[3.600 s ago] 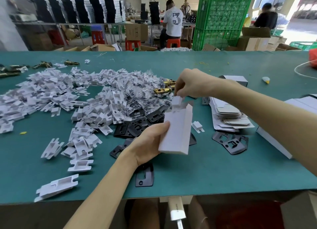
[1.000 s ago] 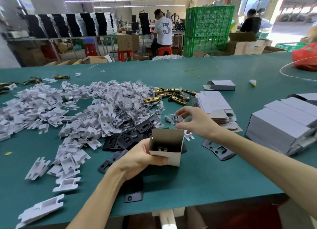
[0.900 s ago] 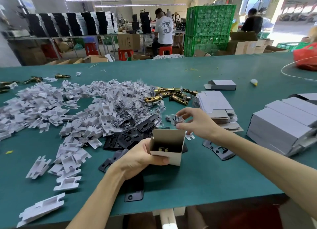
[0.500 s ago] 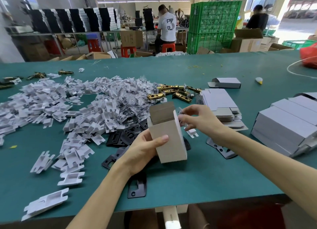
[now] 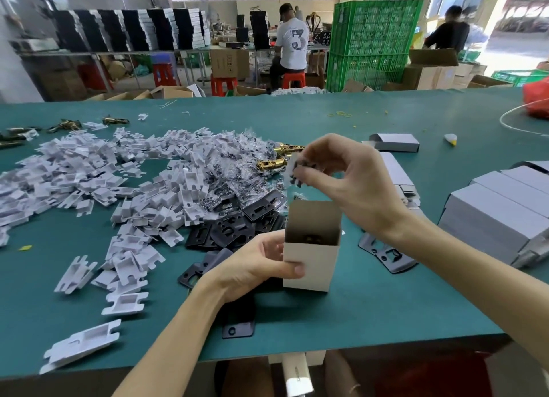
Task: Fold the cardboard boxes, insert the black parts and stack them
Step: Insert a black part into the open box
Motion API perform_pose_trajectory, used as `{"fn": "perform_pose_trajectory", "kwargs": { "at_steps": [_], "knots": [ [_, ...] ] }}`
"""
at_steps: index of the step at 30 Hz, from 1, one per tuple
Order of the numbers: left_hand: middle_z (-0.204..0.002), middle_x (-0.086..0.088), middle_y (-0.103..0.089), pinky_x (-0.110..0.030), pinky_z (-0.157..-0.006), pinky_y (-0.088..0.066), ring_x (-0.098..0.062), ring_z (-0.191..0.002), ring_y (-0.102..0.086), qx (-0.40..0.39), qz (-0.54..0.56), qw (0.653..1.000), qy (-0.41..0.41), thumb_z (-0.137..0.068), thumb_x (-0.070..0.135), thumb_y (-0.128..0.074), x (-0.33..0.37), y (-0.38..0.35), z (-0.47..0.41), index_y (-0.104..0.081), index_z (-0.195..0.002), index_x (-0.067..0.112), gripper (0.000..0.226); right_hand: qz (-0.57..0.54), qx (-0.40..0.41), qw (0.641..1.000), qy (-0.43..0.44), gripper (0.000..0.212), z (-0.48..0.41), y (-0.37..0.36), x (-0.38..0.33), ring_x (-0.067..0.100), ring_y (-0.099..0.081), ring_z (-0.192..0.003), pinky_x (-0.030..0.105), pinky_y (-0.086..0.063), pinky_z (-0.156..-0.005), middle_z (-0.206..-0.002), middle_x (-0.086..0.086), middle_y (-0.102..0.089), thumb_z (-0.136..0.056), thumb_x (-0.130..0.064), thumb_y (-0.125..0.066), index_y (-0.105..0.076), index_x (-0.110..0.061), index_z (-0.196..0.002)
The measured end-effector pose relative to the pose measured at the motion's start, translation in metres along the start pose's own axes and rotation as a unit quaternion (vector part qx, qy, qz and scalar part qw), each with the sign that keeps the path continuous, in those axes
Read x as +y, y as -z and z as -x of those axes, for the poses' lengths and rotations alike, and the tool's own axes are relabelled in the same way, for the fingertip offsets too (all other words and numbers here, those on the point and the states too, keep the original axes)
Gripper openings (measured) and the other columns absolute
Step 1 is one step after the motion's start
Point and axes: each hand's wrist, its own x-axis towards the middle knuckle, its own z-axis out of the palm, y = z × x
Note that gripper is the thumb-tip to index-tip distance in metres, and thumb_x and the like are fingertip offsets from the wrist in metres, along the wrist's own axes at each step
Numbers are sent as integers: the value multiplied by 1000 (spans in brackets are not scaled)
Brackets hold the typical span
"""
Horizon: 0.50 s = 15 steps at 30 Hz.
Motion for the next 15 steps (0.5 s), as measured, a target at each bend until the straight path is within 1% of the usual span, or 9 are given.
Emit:
{"fn": "perform_pose_trajectory", "kwargs": {
  "at_steps": [3,5,6,7,9,10,11,12,15],
  "knots": [
    [-145,-37,-50,-63,-118,-35,-52,-138,-46,-36,-38,998,25,-80,-7,-72,2,1,2,-51,-140,-10,64,-46,-28,997,-48,13,10,1,2,25,-72,-84,52,-57,-80,-89,2,-75,-87,-9,-79,-71,-8,-96],
    [-145,-39,-49,-64,-118,-34,-54,-138,-44,-48,-57,997,37,-80,-10,-71,4,1,3,-49,-141,-10,65,-54,-43,996,-54,13,17,-1,3,24,-72,-84,53,-57,-80,-89,1,-75,-86,-9,-79,-71,-10,-95],
    [-143,-37,-52,-62,-118,-35,-52,-137,-48,-52,-62,996,44,-81,-10,-71,4,2,4,-50,-141,-9,63,-57,-47,996,-54,12,21,-3,2,23,-72,-84,53,-57,-80,-90,0,-75,-86,-11,-80,-71,-12,-95],
    [-140,-34,-57,-58,-117,-38,-46,-133,-55,-50,-65,995,47,-81,-10,-71,3,2,5,-55,-138,-5,59,-62,-49,996,-52,12,24,-5,2,22,-71,-84,53,-57,-79,-90,-1,-74,-86,-12,-80,-71,-14,-94],
    [-126,-19,-70,-45,-109,-48,-28,-119,-65,-45,-68,995,50,-81,-9,-71,4,3,6,-70,-123,14,48,-69,-51,995,-49,12,30,-8,0,19,-71,-85,52,-57,-78,-90,-4,-74,-86,-15,-80,-71,-18,-93],
    [-119,-11,-73,-39,-104,-51,-22,-113,-66,-50,-64,995,53,-81,-9,-71,4,3,7,-73,-116,22,47,-74,-53,995,-47,12,32,-9,-1,18,-70,-85,51,-58,-77,-90,-5,-74,-86,-17,-80,-70,-20,-93],
    [-115,-7,-73,-35,-101,-53,-20,-111,-67,-54,-58,995,56,-80,-10,-71,5,3,7,-75,-113,26,48,-78,-55,994,-46,12,34,-10,-1,17,-70,-84,51,-58,-77,-91,-5,-74,-86,-18,-80,-70,-21,-93],
    [-114,-6,-73,-34,-100,-53,-20,-110,-67,-53,-55,995,58,-81,-11,-70,5,3,8,-75,-113,25,48,-81,-56,994,-45,12,35,-10,-2,17,-70,-84,50,-58,-77,-91,-5,-73,-86,-20,-79,-70,-21,-94],
    [-116,-11,-72,-34,-99,-54,-23,-111,-67,-47,-44,996,58,-81,-11,-70,5,3,7,-73,-116,17,45,-82,-51,995,-38,12,38,-9,-3,17,-69,-83,48,-59,-76,-91,-4,-73,-87,-18,-79,-70,-20,-95]
  ]
}}
